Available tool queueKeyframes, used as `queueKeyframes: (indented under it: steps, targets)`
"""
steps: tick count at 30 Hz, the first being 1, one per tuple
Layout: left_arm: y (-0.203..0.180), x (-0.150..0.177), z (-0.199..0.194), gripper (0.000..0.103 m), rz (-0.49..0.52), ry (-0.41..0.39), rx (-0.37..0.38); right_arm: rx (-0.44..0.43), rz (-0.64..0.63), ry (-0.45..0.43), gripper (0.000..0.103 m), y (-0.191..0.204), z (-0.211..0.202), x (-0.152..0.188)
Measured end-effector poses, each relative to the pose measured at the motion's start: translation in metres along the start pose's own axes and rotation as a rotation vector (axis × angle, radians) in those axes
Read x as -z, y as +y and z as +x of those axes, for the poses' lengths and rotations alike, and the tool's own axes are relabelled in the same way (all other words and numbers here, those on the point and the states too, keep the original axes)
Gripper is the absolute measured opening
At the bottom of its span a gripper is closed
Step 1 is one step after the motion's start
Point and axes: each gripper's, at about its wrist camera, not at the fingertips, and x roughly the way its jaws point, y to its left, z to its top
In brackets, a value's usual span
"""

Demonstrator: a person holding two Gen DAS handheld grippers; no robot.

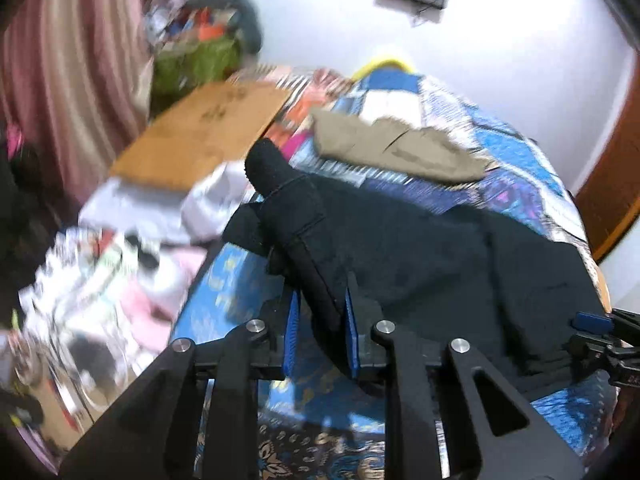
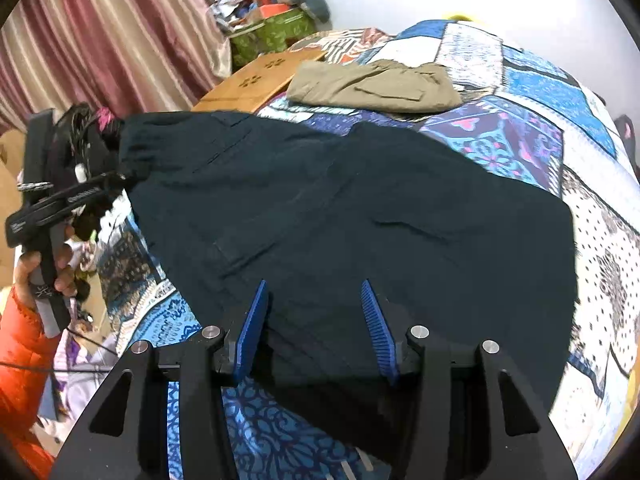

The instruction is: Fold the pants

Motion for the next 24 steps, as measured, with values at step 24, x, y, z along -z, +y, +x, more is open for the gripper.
queueKeyframes:
  steps: [24]
  targets:
    - [-0.212,-0.051,-0.062,0.014,0.379,-0.162,0.339,0.107,0.252,-0.119,0.049,-0.089,-0.056,0.056]
